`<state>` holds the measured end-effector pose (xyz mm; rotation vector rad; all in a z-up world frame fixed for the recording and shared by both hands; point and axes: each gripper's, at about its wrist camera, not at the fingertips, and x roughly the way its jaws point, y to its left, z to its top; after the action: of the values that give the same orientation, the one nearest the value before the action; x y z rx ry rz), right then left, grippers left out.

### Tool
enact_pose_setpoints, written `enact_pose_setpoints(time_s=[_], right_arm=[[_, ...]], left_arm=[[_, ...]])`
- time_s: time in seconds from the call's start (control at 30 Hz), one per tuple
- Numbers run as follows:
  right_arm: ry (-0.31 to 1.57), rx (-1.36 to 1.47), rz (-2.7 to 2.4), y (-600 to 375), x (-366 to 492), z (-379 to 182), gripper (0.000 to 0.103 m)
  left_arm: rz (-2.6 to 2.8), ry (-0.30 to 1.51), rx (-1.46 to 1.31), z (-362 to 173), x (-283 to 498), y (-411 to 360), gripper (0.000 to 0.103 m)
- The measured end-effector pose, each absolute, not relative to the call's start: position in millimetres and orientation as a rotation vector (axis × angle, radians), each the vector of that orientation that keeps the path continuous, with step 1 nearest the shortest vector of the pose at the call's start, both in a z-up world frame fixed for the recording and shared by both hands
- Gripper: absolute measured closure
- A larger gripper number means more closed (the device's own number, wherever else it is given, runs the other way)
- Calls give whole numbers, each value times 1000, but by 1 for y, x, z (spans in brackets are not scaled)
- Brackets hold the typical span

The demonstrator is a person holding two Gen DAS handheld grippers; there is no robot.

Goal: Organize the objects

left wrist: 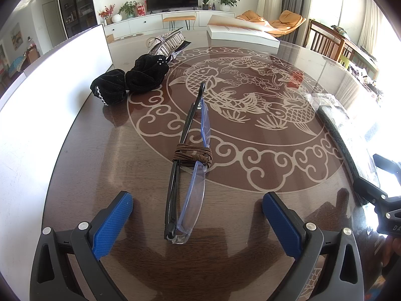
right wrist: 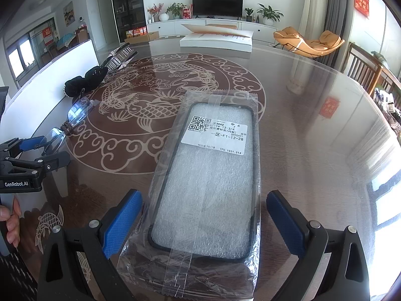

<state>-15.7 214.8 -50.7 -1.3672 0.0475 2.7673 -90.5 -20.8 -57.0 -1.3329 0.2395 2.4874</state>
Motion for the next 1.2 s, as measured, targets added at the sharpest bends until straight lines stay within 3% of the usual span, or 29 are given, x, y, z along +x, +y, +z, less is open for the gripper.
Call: enact_pose_setpoints(time_s=[0.93,1.1,1.2], right_arm=[[82,-1364,2773,216,-16,-50,3],[188,-1506,2748,227,-34,-47,2],[159,-1635,2668,230,-58,-46,2]], left_arm=[[2482,245,-1340,-57,-91,-20,0],[2415,287,-1350,-55,-92,-21,0],[2410,296,-1363,-54,-95,-20,0]])
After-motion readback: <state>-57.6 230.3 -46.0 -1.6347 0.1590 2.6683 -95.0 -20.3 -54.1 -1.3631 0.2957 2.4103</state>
